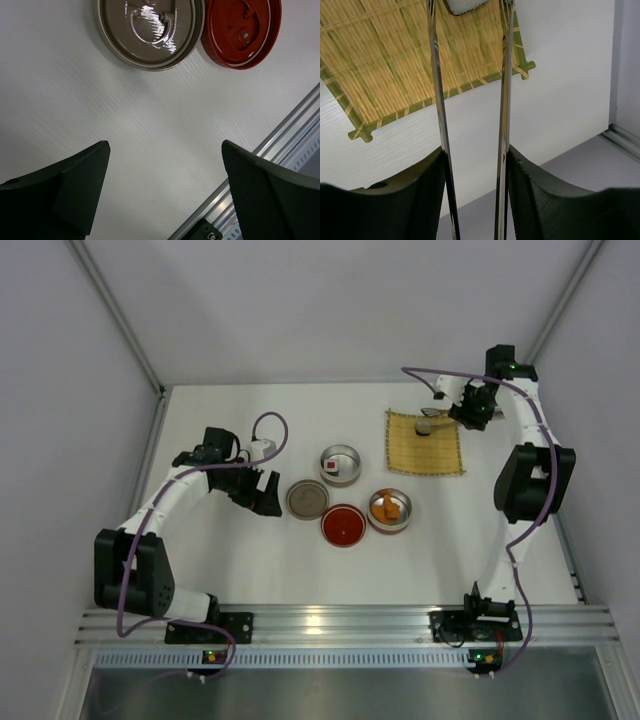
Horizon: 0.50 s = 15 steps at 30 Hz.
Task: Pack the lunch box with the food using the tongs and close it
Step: Pick up the fake food from the plate.
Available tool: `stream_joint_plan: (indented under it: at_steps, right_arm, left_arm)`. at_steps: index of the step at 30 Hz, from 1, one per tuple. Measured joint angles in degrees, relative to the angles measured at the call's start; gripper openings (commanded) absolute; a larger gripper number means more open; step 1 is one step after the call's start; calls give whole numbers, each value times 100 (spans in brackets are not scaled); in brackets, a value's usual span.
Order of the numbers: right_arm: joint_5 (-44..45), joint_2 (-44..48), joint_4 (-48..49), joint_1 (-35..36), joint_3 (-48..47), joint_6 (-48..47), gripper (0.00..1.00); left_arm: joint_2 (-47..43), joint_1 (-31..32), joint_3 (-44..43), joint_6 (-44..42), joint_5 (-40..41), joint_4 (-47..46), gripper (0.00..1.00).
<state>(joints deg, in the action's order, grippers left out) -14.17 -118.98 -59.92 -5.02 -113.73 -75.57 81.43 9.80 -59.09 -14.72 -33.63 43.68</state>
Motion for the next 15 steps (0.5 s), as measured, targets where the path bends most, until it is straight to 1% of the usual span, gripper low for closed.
stream_joint_plan:
  at_steps: [9, 15]
  right_arm:
    - [66, -260, -7, 92, -79, -46, 47]
    - [92, -319, 0, 170, -85, -46, 43]
  left_arm:
    - [61, 0, 0, 0, -2, 0, 98]
    - [72, 0, 0, 0, -4, 0, 98]
